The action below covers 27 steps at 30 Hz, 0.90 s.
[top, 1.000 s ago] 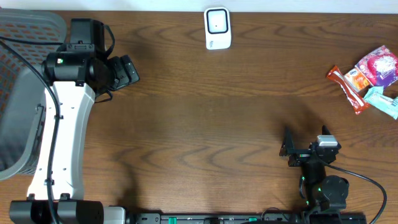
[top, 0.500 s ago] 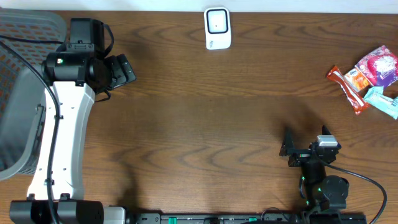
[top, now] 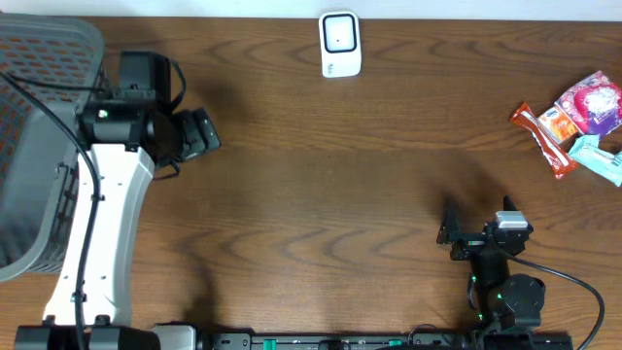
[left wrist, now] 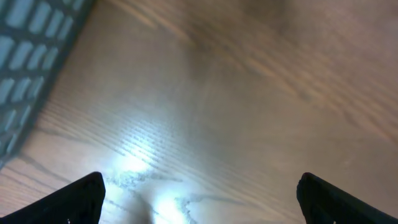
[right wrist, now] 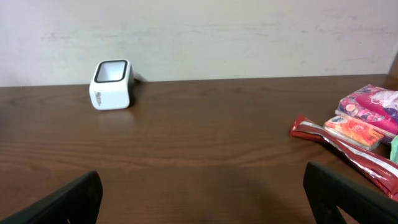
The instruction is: Scan the item barcode
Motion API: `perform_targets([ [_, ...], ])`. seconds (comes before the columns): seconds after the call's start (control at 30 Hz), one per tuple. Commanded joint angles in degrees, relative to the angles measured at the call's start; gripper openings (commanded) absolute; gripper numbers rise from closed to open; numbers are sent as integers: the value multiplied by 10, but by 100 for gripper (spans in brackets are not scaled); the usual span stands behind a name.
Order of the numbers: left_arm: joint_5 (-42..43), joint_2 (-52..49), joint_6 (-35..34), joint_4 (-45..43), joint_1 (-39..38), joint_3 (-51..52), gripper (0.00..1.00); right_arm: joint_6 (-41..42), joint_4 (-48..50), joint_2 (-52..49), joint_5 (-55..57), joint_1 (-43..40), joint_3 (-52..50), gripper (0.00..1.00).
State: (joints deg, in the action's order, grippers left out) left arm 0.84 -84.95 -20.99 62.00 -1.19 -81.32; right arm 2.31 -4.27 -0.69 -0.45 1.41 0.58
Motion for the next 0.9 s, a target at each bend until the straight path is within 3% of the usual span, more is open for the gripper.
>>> perform_targets([
  [0.0,2,39,10,-22,-3,47,98,4,0,4,2,-2,-3,99],
  [0.23,6,133,21,-82,-3,150,98,4,0,4,2,-2,-3,99],
  [0.47,96,252,121,-177,-3,263,98,4,0,4,2,-2,-3,99],
  [0.87,103,456,124,-337,-3,473,98,4,0,4,2,-2,-3,99],
])
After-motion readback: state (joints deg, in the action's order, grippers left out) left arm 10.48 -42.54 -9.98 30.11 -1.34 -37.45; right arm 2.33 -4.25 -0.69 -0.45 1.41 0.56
